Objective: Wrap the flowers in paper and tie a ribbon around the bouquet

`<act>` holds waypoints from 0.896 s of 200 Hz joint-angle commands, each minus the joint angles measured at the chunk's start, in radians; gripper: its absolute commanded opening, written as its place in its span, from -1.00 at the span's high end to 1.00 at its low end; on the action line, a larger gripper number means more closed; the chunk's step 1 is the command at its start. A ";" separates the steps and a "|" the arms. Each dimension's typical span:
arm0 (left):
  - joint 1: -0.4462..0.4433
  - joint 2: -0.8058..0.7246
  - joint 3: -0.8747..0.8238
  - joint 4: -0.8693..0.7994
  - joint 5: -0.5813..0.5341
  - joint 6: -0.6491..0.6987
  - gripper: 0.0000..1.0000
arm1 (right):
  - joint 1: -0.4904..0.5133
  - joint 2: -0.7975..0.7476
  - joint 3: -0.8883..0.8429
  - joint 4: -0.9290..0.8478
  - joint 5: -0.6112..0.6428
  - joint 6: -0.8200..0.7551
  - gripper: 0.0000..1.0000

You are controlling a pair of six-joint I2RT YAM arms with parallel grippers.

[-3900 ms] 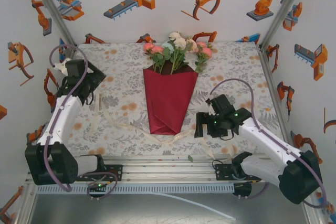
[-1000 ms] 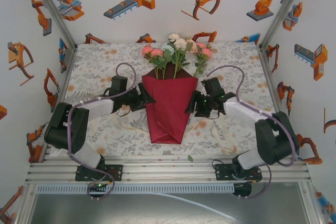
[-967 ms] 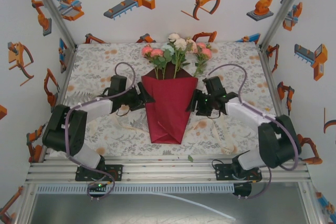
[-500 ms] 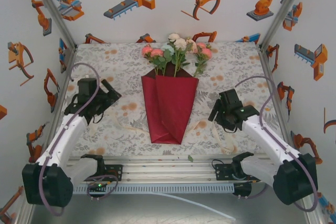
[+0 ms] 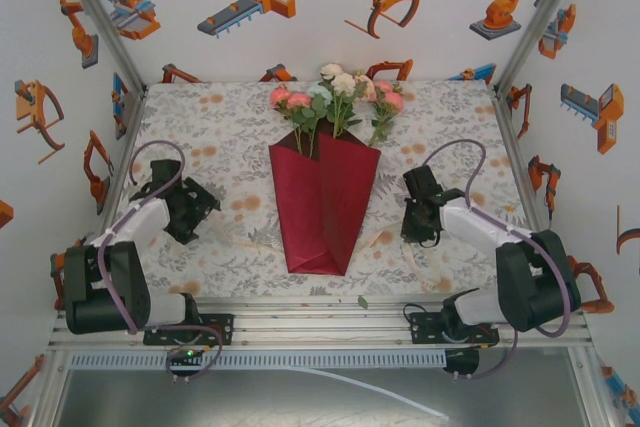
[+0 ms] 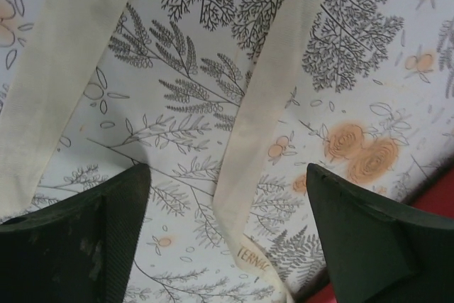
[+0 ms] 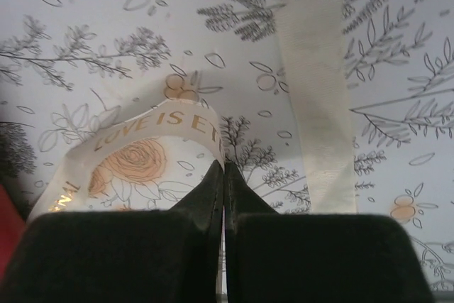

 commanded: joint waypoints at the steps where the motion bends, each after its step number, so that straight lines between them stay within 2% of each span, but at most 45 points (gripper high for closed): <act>1: 0.000 0.101 0.027 0.117 0.065 -0.012 -0.32 | -0.017 0.011 0.052 0.066 -0.024 -0.057 1.00; 20: -0.005 0.192 0.046 0.133 0.086 -0.015 0.13 | -0.040 0.040 0.112 0.104 -0.060 -0.072 1.00; 45: 0.001 0.255 0.087 0.174 0.096 -0.016 1.00 | -0.087 0.124 0.210 0.174 -0.088 -0.072 1.00; 88: 0.031 0.366 0.296 0.212 -0.004 -0.020 1.00 | -0.160 0.346 0.413 0.313 -0.123 -0.084 1.00; 110: 0.057 0.451 0.441 0.239 0.016 -0.037 1.00 | -0.177 0.452 0.533 0.312 -0.120 -0.100 1.00; 126: 0.058 0.508 0.529 0.213 0.046 -0.037 1.00 | -0.180 0.471 0.553 0.311 -0.143 -0.099 1.00; 141: 0.049 0.510 0.529 0.209 0.052 -0.036 1.00 | -0.176 0.436 0.499 0.285 -0.205 -0.104 0.31; 147: 0.046 0.497 0.507 0.220 0.044 -0.037 1.00 | -0.175 0.395 0.446 0.281 -0.202 -0.098 0.13; 165: 0.044 0.424 0.418 0.249 0.043 -0.035 0.61 | -0.175 0.213 0.242 0.264 -0.164 -0.085 -0.02; 179: 0.035 0.345 0.354 0.251 0.040 -0.029 0.13 | -0.176 0.089 0.140 0.179 -0.161 -0.077 -0.07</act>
